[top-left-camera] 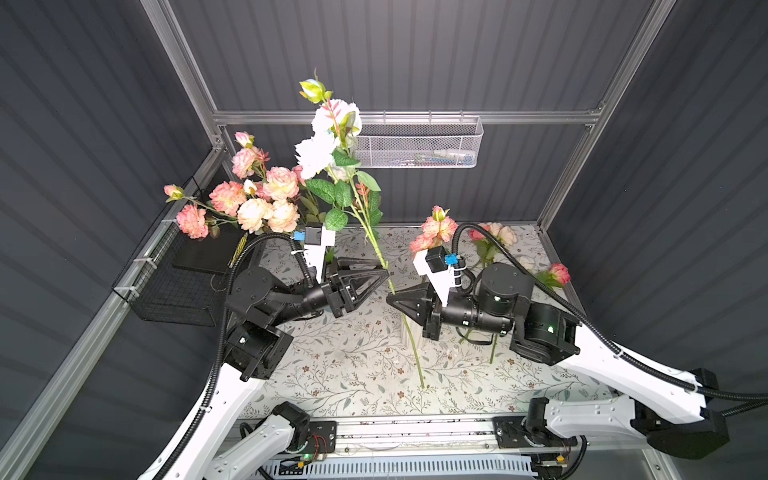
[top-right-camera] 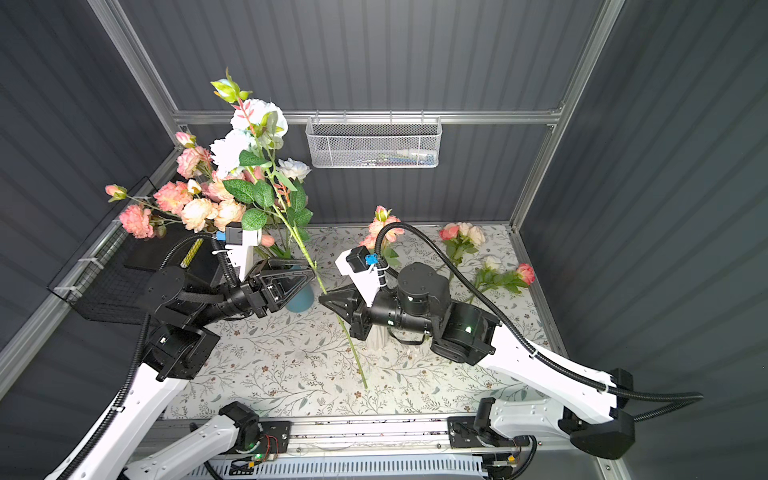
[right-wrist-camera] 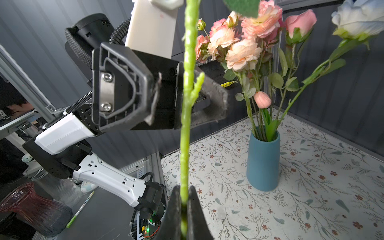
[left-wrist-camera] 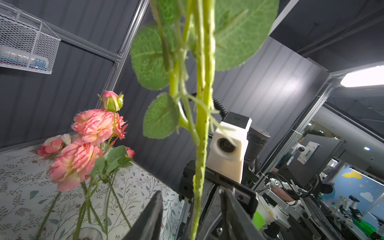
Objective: Arrange the flowers into the vase
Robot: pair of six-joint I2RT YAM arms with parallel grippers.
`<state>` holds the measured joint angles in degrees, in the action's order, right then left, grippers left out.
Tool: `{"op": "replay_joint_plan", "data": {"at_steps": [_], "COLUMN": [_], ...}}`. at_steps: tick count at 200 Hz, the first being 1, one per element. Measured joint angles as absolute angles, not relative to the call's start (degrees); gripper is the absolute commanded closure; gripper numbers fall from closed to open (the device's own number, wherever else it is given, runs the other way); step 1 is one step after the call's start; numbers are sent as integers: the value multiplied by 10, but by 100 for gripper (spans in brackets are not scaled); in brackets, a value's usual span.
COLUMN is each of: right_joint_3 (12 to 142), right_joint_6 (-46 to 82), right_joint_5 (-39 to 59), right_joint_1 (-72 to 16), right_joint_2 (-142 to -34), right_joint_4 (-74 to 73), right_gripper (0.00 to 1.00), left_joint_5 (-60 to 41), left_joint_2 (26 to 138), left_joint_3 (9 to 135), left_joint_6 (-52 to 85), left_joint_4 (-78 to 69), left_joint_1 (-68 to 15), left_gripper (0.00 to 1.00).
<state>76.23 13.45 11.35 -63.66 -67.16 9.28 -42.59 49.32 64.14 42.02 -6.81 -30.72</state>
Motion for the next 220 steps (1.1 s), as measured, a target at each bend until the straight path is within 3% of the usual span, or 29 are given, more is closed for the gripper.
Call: {"op": "replay_joint_plan", "data": {"at_steps": [20,34,42,59,85,156,220], "right_joint_3": [762,762,762,759,727,663,642], "right_joint_6": [136,137,139,143,140,126,115], "right_joint_5": [114,114,111,105,88,15,-19], "right_joint_1": [-637,-637,-637,-637,-634,-616,-615], "right_joint_2": [-683,-686,-685,-679,-643,-482,-432], "right_joint_4": [94,94,95,94,95,108,136], "right_gripper": [100,94,85,53,37,32,33], "left_joint_5": [-429,-429,-430,-429,-420,-371,-323], "left_joint_2": [501,508,512,518,532,626,739], "left_joint_3": [643,644,646,654,695,900,967], "left_joint_6": [423,424,423,421,397,271,205], "left_joint_4": [-74,-73,-74,-72,-47,20,25], "left_joint_1": [-307,-307,-307,-307,-307,-307,-307], "left_gripper": [85,98,100,100,100,100,100]}}
